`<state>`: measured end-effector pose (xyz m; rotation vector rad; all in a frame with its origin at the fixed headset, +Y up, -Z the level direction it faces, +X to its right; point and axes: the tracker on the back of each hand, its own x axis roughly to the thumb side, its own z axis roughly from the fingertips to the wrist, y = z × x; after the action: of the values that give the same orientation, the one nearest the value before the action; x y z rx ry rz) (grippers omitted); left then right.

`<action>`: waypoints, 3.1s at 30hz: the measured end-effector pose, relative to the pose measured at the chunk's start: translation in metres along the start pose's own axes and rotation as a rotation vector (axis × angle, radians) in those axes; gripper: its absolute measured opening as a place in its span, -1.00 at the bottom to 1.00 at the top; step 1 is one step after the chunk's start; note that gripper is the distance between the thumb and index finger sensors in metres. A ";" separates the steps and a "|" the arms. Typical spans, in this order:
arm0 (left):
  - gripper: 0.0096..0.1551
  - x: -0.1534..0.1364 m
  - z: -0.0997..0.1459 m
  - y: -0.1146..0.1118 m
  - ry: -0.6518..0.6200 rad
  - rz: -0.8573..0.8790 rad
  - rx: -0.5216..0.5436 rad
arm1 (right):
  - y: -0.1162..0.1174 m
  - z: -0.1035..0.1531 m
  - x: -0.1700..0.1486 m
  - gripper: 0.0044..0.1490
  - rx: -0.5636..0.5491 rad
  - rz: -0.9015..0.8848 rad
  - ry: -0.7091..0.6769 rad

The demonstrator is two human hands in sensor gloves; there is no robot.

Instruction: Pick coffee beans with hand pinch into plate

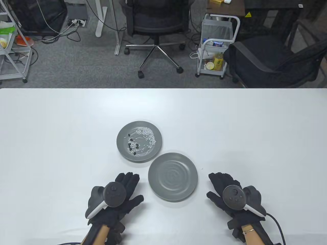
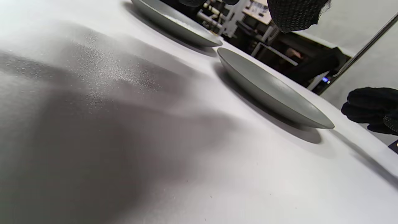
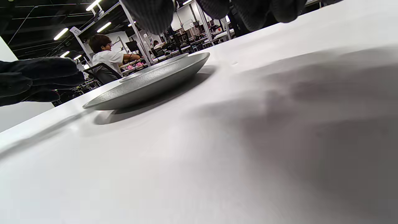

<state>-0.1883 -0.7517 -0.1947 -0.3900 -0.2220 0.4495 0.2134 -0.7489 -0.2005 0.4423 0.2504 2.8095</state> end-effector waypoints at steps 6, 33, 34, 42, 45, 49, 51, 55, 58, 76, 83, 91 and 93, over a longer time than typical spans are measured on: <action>-0.08 0.000 -0.001 -0.001 0.002 -0.003 -0.010 | -0.001 0.000 0.000 -0.14 0.016 -0.004 0.018; -0.14 -0.020 -0.028 0.024 0.309 0.142 0.169 | -0.005 -0.001 0.000 -0.17 -0.012 0.004 0.036; -0.12 -0.023 -0.033 0.026 0.354 0.151 0.183 | -0.005 -0.002 -0.001 -0.17 -0.012 0.005 0.039; -0.04 -0.041 -0.077 0.045 0.626 0.364 0.146 | -0.007 -0.001 -0.001 -0.18 -0.045 0.007 0.036; -0.01 -0.042 -0.087 0.049 0.700 0.366 0.145 | -0.007 -0.001 -0.002 -0.18 -0.037 0.009 0.046; 0.05 -0.039 -0.102 0.051 0.753 0.320 0.111 | -0.011 0.000 -0.004 -0.21 -0.086 0.017 0.046; 0.07 -0.037 -0.107 0.050 0.788 0.263 0.111 | -0.010 0.000 -0.004 -0.21 -0.078 0.018 0.057; 0.07 -0.031 -0.119 0.049 0.825 0.148 0.107 | -0.007 -0.003 -0.006 -0.21 -0.051 0.033 0.077; 0.03 -0.030 -0.123 0.046 0.849 0.108 0.129 | -0.007 -0.003 -0.007 -0.22 -0.048 0.036 0.082; -0.36 -0.054 -0.115 0.041 0.656 0.752 0.196 | -0.008 -0.002 -0.008 -0.22 -0.046 0.020 0.080; -0.25 -0.055 -0.109 0.035 0.467 0.975 0.218 | -0.008 -0.002 -0.007 -0.23 -0.051 0.013 0.072; -0.09 -0.041 -0.085 0.039 0.253 1.207 0.171 | -0.008 -0.001 -0.007 -0.23 -0.063 0.008 0.058; -0.13 -0.037 -0.071 0.043 0.205 1.230 0.183 | -0.008 0.000 -0.006 -0.23 -0.072 0.008 0.053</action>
<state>-0.2166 -0.7555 -0.2811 -0.3555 0.2977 1.6148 0.2208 -0.7425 -0.2035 0.3543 0.1582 2.8304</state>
